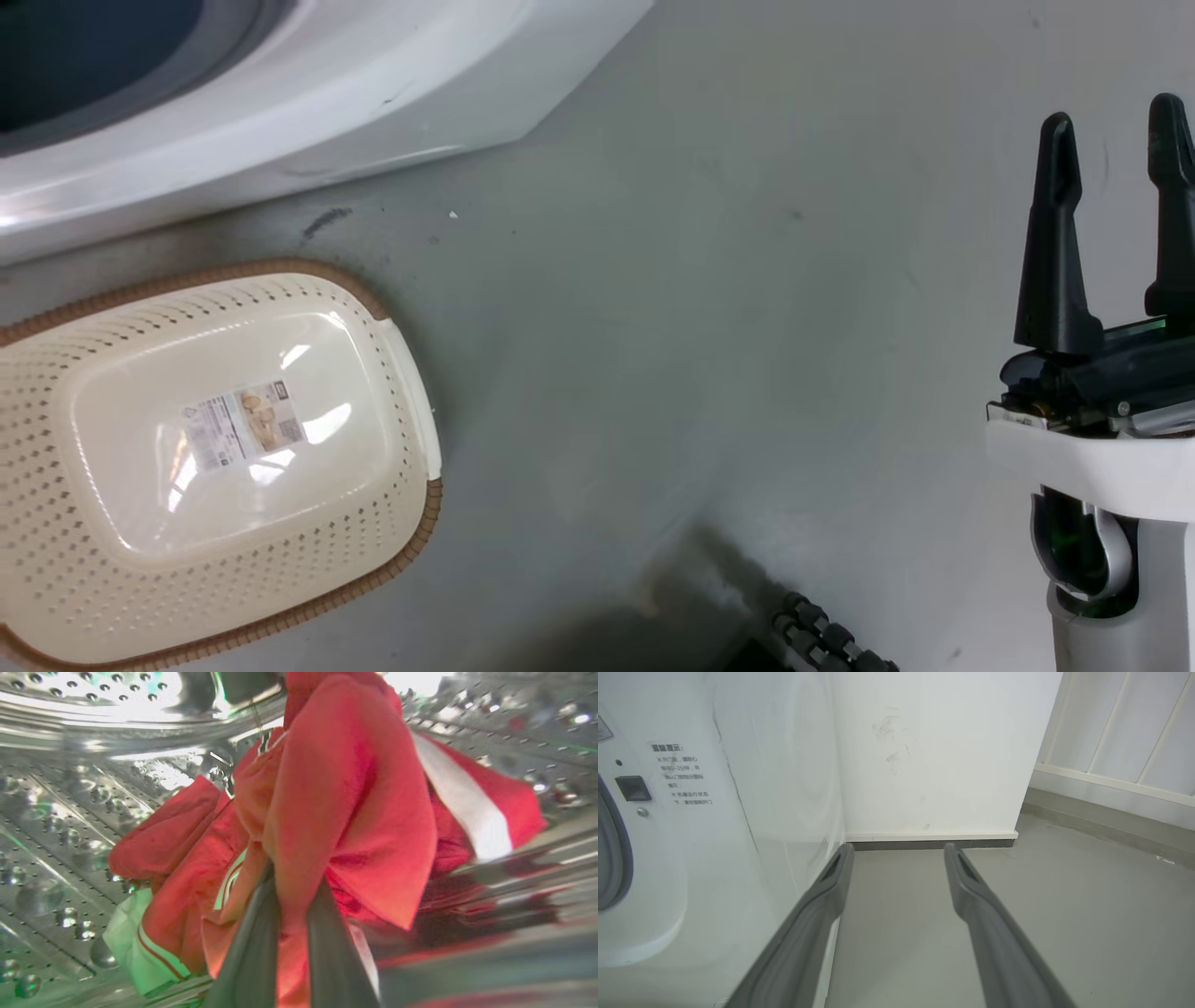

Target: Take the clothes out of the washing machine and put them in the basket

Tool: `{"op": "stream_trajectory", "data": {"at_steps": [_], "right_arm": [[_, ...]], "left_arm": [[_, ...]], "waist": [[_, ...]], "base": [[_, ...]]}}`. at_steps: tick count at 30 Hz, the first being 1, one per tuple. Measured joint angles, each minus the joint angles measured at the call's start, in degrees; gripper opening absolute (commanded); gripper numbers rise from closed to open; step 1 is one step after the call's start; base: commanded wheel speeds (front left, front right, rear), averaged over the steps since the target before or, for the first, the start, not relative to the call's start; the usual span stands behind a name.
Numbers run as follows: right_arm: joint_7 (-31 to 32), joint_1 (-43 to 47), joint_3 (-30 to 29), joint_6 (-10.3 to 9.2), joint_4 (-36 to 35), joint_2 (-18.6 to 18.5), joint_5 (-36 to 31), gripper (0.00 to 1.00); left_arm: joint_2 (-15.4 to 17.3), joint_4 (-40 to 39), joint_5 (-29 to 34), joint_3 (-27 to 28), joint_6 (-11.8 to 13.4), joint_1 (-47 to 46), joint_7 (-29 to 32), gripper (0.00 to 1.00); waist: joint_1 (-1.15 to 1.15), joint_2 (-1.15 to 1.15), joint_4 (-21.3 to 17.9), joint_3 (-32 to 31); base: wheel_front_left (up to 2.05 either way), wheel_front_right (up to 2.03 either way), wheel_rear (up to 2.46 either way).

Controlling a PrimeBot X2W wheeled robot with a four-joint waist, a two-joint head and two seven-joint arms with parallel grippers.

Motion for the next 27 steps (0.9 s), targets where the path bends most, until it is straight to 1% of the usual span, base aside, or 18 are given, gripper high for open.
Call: {"op": "stream_trajectory", "data": {"at_steps": [5,14,21,23,27], "right_arm": [[0.01,1.09,-0.15,0.0,0.26,0.0,-0.91,1.0],[0.01,2.96,0.05,0.0,0.88,0.0,-2.9,1.0],[0.01,4.85,-0.01,0.0,1.63,0.0,-3.91,1.0],[0.01,5.77,-0.22,0.0,1.82,0.0,-4.33,1.0],[0.01,7.39,-0.1,0.0,2.37,0.01,-5.32,1.0]], "left_arm": [[-0.22,0.05,-2.02,-1.57,0.0,4.71,-8.88,0.0],[-1.57,1.57,-4.2,-3.71,0.0,12.41,-22.04,0.0],[-2.79,2.52,-6.1,-3.13,0.02,19.63,-32.61,0.0],[-3.43,2.33,-6.22,-2.9,0.42,21.92,-34.64,0.0],[-4.53,0.2,-6.36,-2.32,1.67,26.43,-36.59,0.0]], "waist": [[0.0,0.0,0.75,-2.84],[0.0,0.0,2.27,-8.0],[0.0,0.0,3.25,-12.46],[0.0,0.0,3.69,-13.77],[0.0,0.0,4.86,-16.37]], "base": [[0.0,0.0,0.0],[0.0,0.0,0.0],[0.0,0.0,0.0],[0.0,0.0,0.0],[0.0,0.0,0.0]]}}
